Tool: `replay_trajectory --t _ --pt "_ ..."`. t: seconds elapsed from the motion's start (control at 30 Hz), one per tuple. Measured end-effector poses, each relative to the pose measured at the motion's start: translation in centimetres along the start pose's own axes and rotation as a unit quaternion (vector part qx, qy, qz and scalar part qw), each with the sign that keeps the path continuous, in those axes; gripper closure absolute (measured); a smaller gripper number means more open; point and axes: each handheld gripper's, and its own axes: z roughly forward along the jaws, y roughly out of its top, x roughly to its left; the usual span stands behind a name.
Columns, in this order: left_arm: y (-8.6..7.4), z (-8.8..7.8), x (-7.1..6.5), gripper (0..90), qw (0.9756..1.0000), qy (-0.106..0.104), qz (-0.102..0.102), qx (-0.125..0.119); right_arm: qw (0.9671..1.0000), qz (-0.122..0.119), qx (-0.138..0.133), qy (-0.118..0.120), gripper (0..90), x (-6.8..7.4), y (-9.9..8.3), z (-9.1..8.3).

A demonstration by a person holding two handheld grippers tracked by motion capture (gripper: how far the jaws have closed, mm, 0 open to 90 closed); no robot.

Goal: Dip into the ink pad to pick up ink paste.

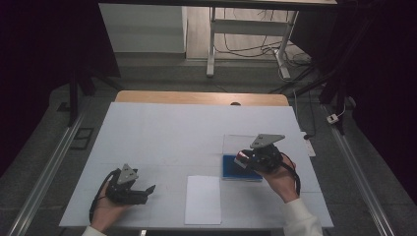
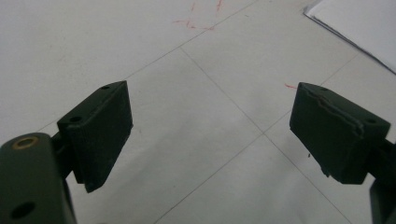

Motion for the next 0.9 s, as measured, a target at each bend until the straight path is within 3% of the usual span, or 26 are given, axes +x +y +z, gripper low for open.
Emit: replay_trajectory --t 0.9 --pt "0.0 0.1 0.0 13.2 1.0 -0.001 0.0 0.002 0.9991 0.003 0.042 -0.003 70.0 -0.6 -1.1 2.0"
